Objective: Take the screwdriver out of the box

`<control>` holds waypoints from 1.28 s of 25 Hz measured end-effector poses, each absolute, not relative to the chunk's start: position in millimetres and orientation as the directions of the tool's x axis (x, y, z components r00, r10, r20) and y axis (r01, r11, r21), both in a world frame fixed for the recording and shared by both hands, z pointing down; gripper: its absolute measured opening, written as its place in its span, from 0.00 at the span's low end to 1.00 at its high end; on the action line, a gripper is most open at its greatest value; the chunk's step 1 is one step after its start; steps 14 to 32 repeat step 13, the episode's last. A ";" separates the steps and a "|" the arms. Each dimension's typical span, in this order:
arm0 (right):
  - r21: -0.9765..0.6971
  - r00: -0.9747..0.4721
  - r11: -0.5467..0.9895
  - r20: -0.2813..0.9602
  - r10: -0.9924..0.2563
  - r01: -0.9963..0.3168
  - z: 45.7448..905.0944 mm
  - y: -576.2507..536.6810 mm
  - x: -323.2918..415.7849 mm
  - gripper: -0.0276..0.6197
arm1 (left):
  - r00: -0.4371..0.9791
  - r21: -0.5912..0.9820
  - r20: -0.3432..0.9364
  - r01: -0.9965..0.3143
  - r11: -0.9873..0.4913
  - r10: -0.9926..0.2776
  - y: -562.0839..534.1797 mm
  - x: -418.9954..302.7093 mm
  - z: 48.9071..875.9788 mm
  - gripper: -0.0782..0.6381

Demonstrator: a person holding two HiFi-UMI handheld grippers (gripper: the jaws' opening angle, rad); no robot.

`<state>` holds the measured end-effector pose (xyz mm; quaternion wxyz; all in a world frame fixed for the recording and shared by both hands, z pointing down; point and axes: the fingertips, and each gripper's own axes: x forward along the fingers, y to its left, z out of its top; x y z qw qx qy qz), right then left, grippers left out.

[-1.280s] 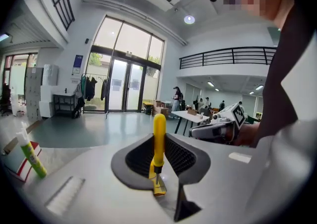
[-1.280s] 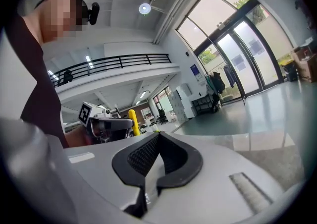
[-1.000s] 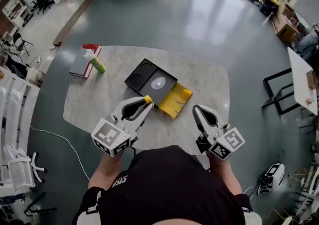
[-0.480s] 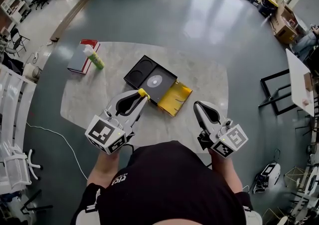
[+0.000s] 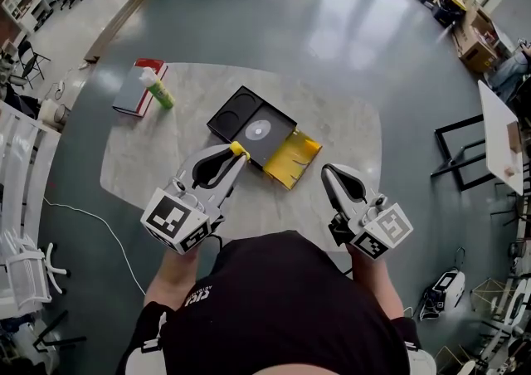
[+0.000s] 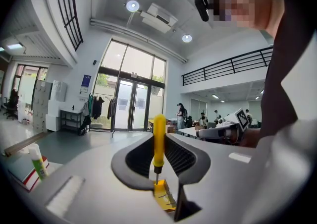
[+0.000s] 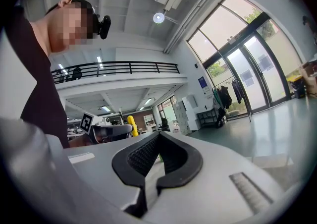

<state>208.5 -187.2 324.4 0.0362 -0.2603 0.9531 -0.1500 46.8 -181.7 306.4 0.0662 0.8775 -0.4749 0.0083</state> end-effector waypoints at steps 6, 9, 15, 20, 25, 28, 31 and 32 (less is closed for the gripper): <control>-0.302 -0.862 0.821 0.008 -0.507 -0.485 324.3 -187.1 210.6 0.06 | 0.550 0.108 0.079 -0.834 -0.541 -0.831 -180.7 49.4 306.6 0.20; -0.301 -0.862 0.821 0.008 -0.507 -0.486 324.9 -185.5 212.5 0.06 | 0.552 0.099 0.079 -0.833 -0.544 -0.830 -179.0 51.2 308.0 0.20; -0.304 -0.860 0.818 0.011 -0.509 -0.488 326.9 -184.9 212.7 0.06 | 0.553 0.098 0.079 -0.833 -0.545 -0.830 -178.1 50.8 308.7 0.20; -0.304 -0.860 0.818 0.011 -0.509 -0.488 326.9 -184.9 212.7 0.06 | 0.553 0.098 0.079 -0.833 -0.545 -0.830 -178.1 50.8 308.7 0.20; -0.304 -0.860 0.818 0.011 -0.509 -0.488 326.9 -184.9 212.7 0.06 | 0.553 0.098 0.079 -0.833 -0.545 -0.830 -178.1 50.8 308.7 0.20; -0.304 -0.860 0.818 0.011 -0.509 -0.488 326.9 -184.9 212.7 0.06 | 0.553 0.098 0.079 -0.833 -0.545 -0.830 -178.1 50.8 308.7 0.20; -0.304 -0.860 0.818 0.011 -0.509 -0.488 326.9 -184.9 212.7 0.06 | 0.553 0.098 0.079 -0.833 -0.545 -0.830 -178.1 50.8 308.7 0.20; -0.304 -0.860 0.818 0.011 -0.509 -0.488 326.9 -184.9 212.7 0.06 | 0.553 0.098 0.079 -0.833 -0.545 -0.830 -178.1 50.8 308.7 0.20</control>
